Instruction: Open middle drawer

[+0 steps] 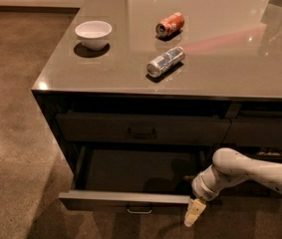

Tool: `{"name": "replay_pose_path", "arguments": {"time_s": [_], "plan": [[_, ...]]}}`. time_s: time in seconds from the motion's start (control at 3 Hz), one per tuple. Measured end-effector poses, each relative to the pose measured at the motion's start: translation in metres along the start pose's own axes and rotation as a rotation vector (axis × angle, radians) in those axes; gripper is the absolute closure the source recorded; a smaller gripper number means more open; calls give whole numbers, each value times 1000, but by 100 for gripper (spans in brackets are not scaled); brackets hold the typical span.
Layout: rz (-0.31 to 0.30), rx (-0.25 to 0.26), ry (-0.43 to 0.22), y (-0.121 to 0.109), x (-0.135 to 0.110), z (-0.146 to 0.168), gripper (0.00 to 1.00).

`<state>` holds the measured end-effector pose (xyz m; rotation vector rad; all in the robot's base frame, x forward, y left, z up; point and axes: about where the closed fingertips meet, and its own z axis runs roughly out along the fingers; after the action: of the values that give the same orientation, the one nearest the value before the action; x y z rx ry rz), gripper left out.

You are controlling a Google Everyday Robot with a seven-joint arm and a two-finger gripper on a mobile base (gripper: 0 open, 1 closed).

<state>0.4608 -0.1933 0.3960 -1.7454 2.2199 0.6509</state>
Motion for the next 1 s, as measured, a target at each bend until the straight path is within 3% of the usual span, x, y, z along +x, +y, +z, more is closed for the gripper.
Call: {"name": "replay_pose_path", "arguments": {"time_s": [0.33,0.67,1.0], "plan": [[-13,32,-5,5,-5,-17,0],[-69,76,-3,6,-20,-47,0],[-106,120,-3,-6,-32,-70,0]]}}
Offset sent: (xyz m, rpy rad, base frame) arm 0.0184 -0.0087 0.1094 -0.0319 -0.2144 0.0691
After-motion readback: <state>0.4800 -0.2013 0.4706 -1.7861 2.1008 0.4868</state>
